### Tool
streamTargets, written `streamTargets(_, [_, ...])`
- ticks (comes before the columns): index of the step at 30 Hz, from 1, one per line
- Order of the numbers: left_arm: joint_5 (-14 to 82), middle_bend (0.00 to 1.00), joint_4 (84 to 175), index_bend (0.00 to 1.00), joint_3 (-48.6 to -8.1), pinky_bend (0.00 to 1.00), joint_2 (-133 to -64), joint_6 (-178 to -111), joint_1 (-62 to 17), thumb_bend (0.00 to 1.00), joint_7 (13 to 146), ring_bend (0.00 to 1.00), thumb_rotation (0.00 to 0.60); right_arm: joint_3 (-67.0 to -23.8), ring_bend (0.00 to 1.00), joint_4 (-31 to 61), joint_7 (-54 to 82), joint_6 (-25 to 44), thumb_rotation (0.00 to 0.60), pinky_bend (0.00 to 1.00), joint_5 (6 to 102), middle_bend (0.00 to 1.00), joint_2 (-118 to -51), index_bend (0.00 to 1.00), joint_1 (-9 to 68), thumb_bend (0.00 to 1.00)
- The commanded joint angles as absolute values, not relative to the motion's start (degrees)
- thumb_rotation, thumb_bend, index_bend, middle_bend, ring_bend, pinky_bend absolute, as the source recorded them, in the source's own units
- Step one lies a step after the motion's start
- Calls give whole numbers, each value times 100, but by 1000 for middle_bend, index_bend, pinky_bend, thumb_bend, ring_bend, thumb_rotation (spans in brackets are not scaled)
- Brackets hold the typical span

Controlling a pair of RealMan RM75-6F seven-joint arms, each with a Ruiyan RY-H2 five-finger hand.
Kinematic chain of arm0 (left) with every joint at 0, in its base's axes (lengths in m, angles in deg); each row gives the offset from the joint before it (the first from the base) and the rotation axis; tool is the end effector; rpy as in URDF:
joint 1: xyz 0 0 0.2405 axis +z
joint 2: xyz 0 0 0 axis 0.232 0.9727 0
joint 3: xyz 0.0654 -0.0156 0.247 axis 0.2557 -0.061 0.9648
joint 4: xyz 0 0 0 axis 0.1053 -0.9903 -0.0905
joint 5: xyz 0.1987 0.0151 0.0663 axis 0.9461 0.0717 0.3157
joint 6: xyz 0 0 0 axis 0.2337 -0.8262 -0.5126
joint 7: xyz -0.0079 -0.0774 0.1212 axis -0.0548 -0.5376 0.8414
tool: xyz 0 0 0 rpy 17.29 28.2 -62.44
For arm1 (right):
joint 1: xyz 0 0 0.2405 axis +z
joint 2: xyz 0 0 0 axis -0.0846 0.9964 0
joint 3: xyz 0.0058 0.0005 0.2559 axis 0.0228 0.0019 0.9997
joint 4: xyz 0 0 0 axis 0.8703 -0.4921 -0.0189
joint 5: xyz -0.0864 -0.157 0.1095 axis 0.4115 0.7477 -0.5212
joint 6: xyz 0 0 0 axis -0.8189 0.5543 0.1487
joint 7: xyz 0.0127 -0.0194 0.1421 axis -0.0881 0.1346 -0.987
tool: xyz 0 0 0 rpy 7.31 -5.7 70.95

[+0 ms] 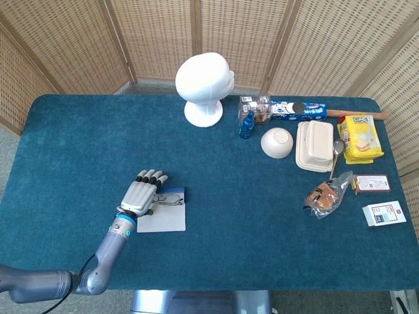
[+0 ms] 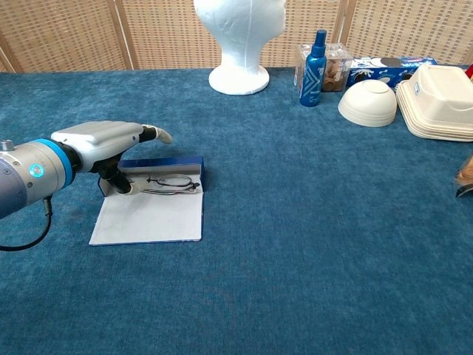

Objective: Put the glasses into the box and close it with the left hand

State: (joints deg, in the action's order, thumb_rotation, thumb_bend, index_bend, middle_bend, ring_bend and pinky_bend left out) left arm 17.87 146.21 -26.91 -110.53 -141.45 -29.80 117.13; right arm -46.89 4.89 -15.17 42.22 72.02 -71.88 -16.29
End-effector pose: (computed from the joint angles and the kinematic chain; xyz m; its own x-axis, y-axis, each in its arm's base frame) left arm -0.1528 0.3107 -0.0553 0.4970 0.3731 0.7834 0.8672 -0.2460 -0.4330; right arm -0.4115 -0.0845 0.2282 0.3077 0.2751 0.9108 -0.9370 0.2540 0.2398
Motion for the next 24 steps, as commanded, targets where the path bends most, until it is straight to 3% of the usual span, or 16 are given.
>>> streamTargets(1, [1701, 77, 14577, 98, -2742, 49, -11118, -14153, -3027, 383, 11785, 0, 600, -4689, 126, 485, -1521, 4230, 570, 282, 7199, 165, -7189, 47, -1639, 392])
streamTargets(15, [1649, 85, 14317, 88, -2916, 66, -11377, -14428, -3067, 383, 11851, 0, 600, -4689, 127, 496, -1521, 4262, 571, 282, 7203, 166, -7184, 47, -1678, 391])
streamTargets(24, [1518, 86, 14366, 90, -2914, 58, -11310, -14265, -3084, 383, 11922, 0, 600, -4677, 126, 519, -1512, 4282, 570, 282, 7197, 165, -7174, 47, -1693, 390])
